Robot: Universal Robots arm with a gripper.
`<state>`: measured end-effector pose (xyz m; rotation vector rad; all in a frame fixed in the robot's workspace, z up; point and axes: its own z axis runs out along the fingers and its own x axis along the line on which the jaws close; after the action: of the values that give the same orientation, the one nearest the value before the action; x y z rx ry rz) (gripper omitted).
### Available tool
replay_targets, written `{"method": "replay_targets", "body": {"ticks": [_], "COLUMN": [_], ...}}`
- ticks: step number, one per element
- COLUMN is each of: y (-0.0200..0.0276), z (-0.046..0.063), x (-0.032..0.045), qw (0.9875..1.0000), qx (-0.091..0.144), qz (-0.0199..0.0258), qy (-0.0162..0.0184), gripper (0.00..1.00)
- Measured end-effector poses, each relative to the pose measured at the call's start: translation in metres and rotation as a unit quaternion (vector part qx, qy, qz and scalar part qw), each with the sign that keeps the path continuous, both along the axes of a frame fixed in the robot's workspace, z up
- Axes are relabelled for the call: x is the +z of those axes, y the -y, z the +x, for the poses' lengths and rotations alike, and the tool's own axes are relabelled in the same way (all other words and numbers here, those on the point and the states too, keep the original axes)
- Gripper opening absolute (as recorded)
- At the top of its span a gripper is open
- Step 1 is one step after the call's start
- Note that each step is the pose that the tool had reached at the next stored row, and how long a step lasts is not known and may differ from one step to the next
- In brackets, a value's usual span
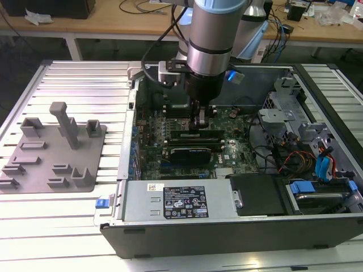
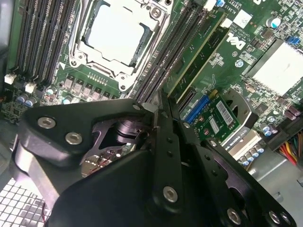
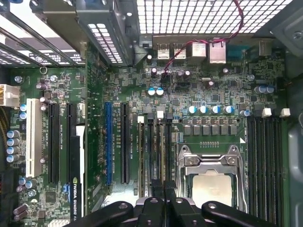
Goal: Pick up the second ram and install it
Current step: 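Insert the second ram into the second slot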
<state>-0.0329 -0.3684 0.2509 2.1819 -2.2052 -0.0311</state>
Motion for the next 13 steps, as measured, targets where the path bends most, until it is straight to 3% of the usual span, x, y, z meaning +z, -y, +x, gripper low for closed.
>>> {"method": "replay_targets", "body": {"ticks": [8, 10, 13], "y": [0.0000, 0.0000, 0.0000], "z": [0.0000, 0.0000, 0.0000], "x": [-0.0041, -0.0044, -0.0052], "qw": [1.0000, 1.0000, 1.0000], "qx": [0.000, 0.000, 0.000], "qz": [0.0000, 0.0000, 0.0002], "qy": [0.0000, -0.0023, -0.0025], "gripper": [0.09, 0.09, 0.09]}}
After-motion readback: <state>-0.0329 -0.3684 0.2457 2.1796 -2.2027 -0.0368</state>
